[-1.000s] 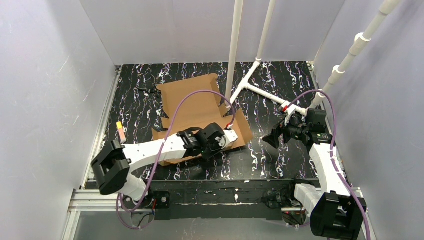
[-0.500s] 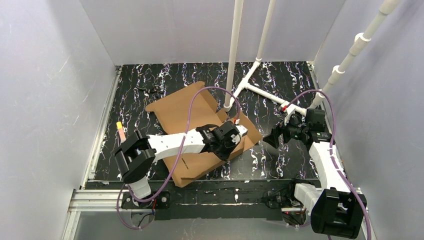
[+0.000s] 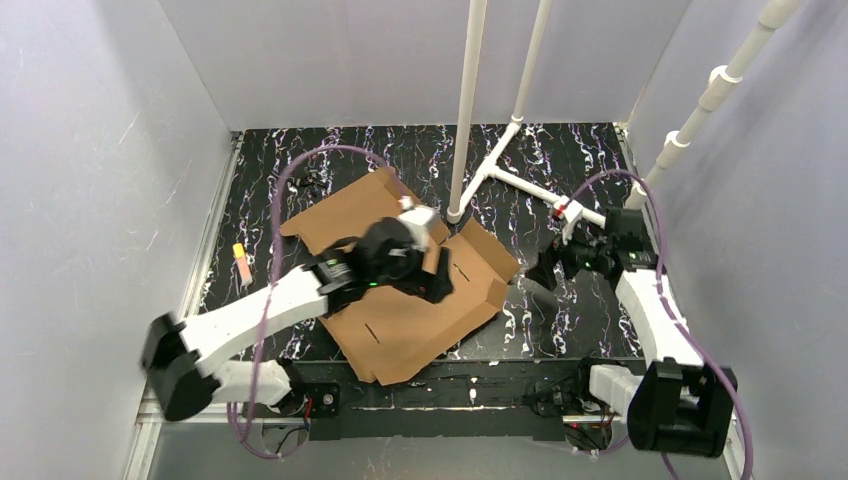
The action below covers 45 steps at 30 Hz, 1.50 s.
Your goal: Fold the paper box
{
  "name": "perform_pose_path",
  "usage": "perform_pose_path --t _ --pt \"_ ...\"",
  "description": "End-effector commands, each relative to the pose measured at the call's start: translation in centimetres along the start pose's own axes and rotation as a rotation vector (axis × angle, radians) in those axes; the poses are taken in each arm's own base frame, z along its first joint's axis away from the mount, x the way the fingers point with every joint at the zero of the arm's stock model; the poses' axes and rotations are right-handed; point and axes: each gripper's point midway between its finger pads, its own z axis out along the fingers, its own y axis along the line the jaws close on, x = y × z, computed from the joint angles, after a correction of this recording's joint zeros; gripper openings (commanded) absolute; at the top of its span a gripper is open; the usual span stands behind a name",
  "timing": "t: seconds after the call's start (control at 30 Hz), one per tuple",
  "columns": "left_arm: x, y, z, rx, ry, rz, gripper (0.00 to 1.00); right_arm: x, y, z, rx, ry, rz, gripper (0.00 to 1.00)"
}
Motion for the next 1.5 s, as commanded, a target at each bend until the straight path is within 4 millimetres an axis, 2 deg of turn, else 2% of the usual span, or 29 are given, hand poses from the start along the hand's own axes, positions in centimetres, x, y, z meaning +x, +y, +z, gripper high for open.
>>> perform_pose_path --t 0.0,0.17,0.3,0.4,0.5,0.63,0.73,0.83,0.9,1.0,1.1,1.2,1.47 --pt "1.2 5.3 -5.2 -0.051 -0.125 -0.206 0.98 -3.7 -2.5 1.9 0.027 0.032 -0.136 1.00" --pt "2.6 9.7 -7.7 -0.097 -0.282 -0.348 0.98 -4.0 -1.3 6.7 -0.005 0.094 -0.093 1.00" --pt "3.9 12.0 -7.7 -0.145 -0.280 -0.429 0.98 -4.4 -2.6 9.0 0.059 0.059 -0.025 1.00" --pt "4.5 14.1 -7.0 -0.188 -0.240 -0.498 0.98 -3.4 -3.7 10.3 0.085 0.102 0.019 0.91" --pt "4.3 16.2 -6.9 -0.235 -0.243 -0.550 0.95 -2.4 -3.4 11.9 0.061 0.129 0.041 0.83" --pt "3.2 18.6 -8.4 -0.297 -0.317 -0.609 0.96 -1.9 -4.3 13.8 0.078 0.150 0.080 0.75" --pt "3.3 20.7 -9.6 -0.371 -0.341 -0.659 0.98 -1.6 -4.6 14.9 0.063 0.162 0.111 0.64" --pt "3.3 22.7 -9.4 -0.346 -0.372 -0.764 0.98 -1.5 -3.8 15.4 0.009 0.147 0.130 0.52" --pt "2.7 24.1 -9.3 -0.294 -0.412 -0.868 0.98 -1.4 -3.3 15.4 -0.010 0.144 0.138 0.41" --pt "2.0 26.7 -9.5 -0.229 -0.476 -1.012 0.98 -2.4 -3.6 15.2 -0.006 0.105 0.111 0.20" --pt "2.0 28.7 -9.0 -0.212 -0.460 -1.073 0.98 -2.6 -3.6 14.6 -0.013 0.074 0.107 0.09" --pt "1.7 29.5 -8.5 -0.213 -0.418 -1.063 0.98 -3.3 -3.3 14.0 -0.036 0.041 0.095 0.02" --pt "2.5 31.0 -7.0 -0.220 -0.383 -1.084 0.98 -3.6 -1.9 13.7 -0.101 0.012 0.084 0.01"
